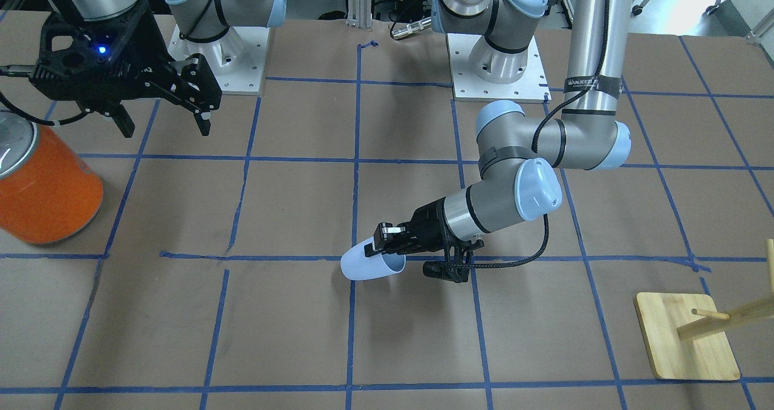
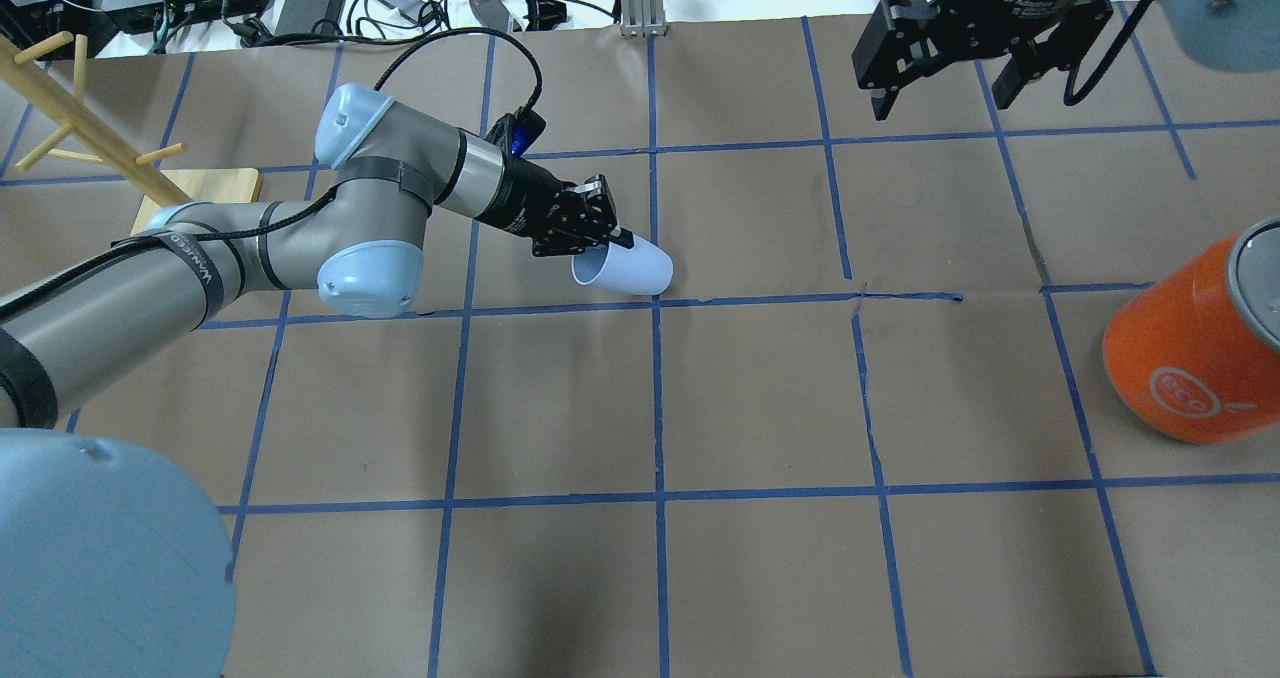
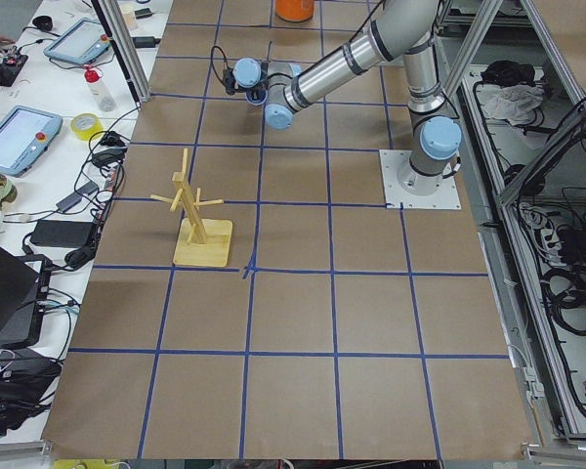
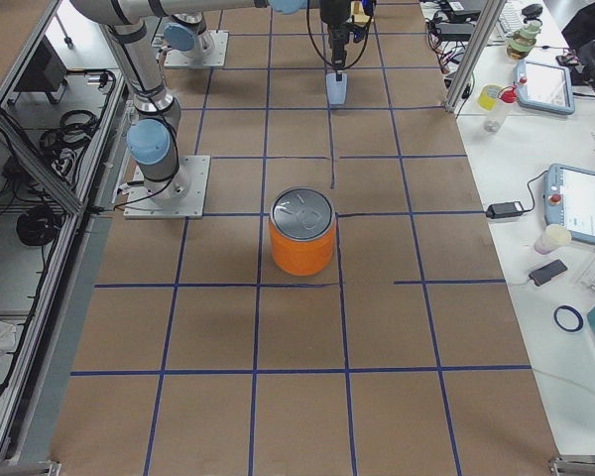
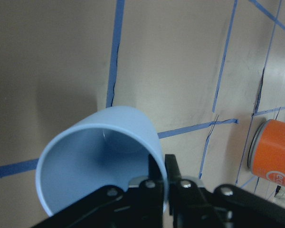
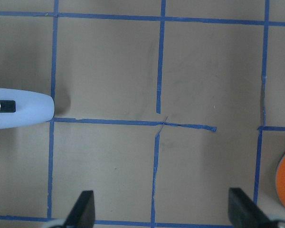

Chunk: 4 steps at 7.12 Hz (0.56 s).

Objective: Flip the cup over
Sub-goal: 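Lift and rotate the cup upright with the left gripper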

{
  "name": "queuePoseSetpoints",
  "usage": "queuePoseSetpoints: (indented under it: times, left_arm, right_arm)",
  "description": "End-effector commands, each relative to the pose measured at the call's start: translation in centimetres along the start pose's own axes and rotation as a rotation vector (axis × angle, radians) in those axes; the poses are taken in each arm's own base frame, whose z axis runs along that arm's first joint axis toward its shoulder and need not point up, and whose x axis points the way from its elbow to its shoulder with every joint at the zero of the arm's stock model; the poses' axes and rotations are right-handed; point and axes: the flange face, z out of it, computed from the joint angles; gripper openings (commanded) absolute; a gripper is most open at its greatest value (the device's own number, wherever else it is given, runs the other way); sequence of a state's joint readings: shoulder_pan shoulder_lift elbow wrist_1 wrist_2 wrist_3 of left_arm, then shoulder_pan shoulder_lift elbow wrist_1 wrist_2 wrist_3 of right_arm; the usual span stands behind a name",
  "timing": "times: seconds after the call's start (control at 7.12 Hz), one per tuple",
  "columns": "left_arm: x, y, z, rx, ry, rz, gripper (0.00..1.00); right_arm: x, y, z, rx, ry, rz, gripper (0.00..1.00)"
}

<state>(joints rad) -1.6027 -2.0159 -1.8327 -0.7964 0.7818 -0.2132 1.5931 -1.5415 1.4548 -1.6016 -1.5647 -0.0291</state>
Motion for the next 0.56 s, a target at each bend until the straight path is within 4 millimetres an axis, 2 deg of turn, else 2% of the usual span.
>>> queuePoseSetpoints:
  times: [0.0, 0.14, 0.42]
  left_arm:
    - [4.8, -1.0, -4.8, 0.105, -0.013, -0.063, 0.00]
    - [6.0, -1.9, -7.2, 0.191, -0.131, -0.033, 0.00]
    - [4.9, -1.4, -9.3, 0.217, -0.384, 0.028, 0.00]
  right_arm:
    - [0.1, 0.0, -0.3, 0.004, 0.003, 0.002, 1.00]
    - [0.3, 0.0, -0.2, 0.000, 0.011, 0.007, 1.00]
    - [0.0, 0.1, -0.4, 0.004, 0.002, 0.002, 1.00]
